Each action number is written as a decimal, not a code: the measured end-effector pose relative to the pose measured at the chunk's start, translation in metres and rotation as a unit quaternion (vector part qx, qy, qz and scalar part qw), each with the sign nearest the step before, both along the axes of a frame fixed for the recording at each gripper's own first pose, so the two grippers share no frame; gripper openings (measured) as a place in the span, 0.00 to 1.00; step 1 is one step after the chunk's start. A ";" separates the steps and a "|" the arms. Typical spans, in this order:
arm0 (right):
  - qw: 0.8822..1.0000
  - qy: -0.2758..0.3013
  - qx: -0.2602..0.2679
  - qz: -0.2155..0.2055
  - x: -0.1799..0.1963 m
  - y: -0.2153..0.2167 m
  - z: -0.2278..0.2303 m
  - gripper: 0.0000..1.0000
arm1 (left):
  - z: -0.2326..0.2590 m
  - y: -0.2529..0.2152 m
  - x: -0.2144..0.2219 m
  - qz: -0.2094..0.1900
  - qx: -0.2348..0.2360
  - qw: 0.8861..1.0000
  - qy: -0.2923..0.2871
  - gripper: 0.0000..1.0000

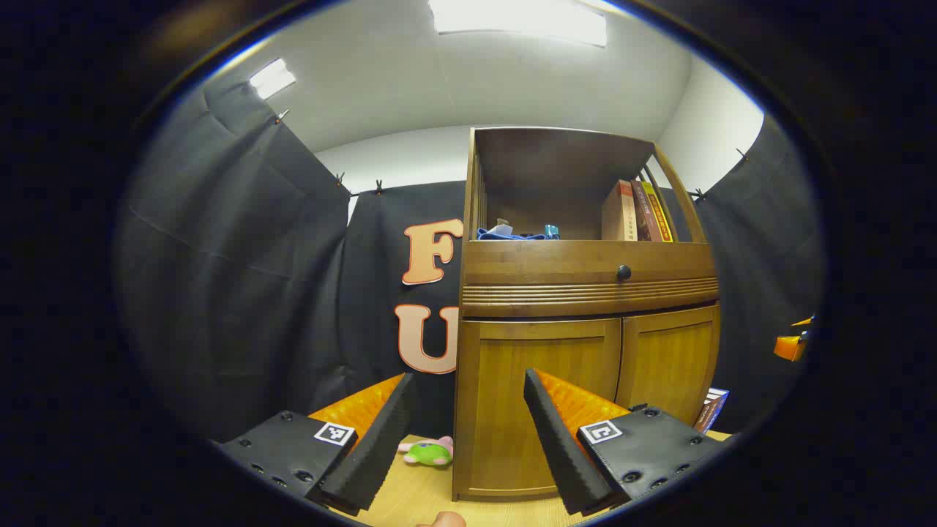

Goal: Open the right door of the double-door shoe cabinet with the right hand, and open the left door with the left hand.

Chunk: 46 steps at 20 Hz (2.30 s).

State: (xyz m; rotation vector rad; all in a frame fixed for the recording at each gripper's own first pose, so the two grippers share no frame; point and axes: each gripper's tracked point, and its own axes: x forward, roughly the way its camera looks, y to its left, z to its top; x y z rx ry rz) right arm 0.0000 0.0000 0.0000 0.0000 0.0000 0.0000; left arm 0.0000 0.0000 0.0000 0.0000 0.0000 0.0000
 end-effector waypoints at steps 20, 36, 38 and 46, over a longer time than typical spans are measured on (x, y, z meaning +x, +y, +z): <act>1.000 0.005 -0.007 0.009 -0.006 0.011 0.004 0.94 | -0.003 -0.009 -0.005 -0.020 -0.026 0.999 0.011 0.94; 0.998 0.035 0.002 0.048 0.030 0.069 -0.061 0.94 | -0.010 -0.010 -0.006 -0.034 -0.029 0.999 0.020 0.96; 0.997 0.046 -0.002 0.062 0.039 0.087 -0.079 0.94 | -0.011 -0.009 -0.007 -0.039 -0.028 0.999 0.022 0.94; 0.992 0.069 0.012 0.102 0.075 0.162 -0.130 0.94 | -0.028 0.005 0.002 -0.032 -0.025 0.999 0.034 0.96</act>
